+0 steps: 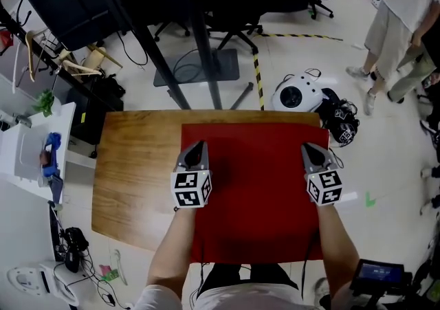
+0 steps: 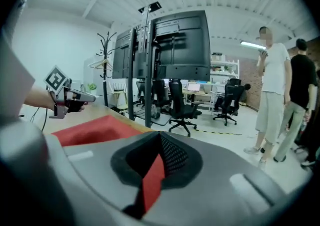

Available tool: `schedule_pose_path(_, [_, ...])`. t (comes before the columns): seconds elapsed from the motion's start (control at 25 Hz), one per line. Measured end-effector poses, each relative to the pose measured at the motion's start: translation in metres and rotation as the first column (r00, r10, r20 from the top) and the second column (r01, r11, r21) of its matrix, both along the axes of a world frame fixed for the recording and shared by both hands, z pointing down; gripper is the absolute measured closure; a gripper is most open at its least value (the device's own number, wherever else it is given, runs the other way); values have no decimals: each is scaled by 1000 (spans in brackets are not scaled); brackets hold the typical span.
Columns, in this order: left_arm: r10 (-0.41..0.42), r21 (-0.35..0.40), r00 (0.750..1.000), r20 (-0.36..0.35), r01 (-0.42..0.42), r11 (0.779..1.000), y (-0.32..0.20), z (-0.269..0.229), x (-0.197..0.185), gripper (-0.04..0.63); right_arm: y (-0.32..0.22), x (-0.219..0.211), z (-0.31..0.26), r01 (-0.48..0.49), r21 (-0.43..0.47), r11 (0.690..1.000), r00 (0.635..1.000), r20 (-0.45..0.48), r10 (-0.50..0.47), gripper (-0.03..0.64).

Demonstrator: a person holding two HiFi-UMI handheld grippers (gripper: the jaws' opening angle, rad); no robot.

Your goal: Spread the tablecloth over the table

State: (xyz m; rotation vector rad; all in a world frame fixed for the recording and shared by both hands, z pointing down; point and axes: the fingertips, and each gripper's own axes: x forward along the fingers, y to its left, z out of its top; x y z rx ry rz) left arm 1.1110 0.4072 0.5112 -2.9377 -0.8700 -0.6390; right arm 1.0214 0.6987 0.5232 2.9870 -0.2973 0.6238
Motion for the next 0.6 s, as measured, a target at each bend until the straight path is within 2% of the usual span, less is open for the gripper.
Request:
schedule_pose_path(0.28, [4,-28,997,-72,-6,1000,-13,-64,-62,588,-11,-50,-82,-54,42,998,988,-145,60,611])
schedule_pose_path(0.48, [-32,-109,997,-72,24,994,-33,-111,-105,588,-22,-92,-126,-78,50,996,978,-187,86,611])
schedule_pose_path(0.6, [-43,-130,995,-95,31,991,-44,-141,-127,589,-27,-113,-149,-81,68,994,972,-215,94,611])
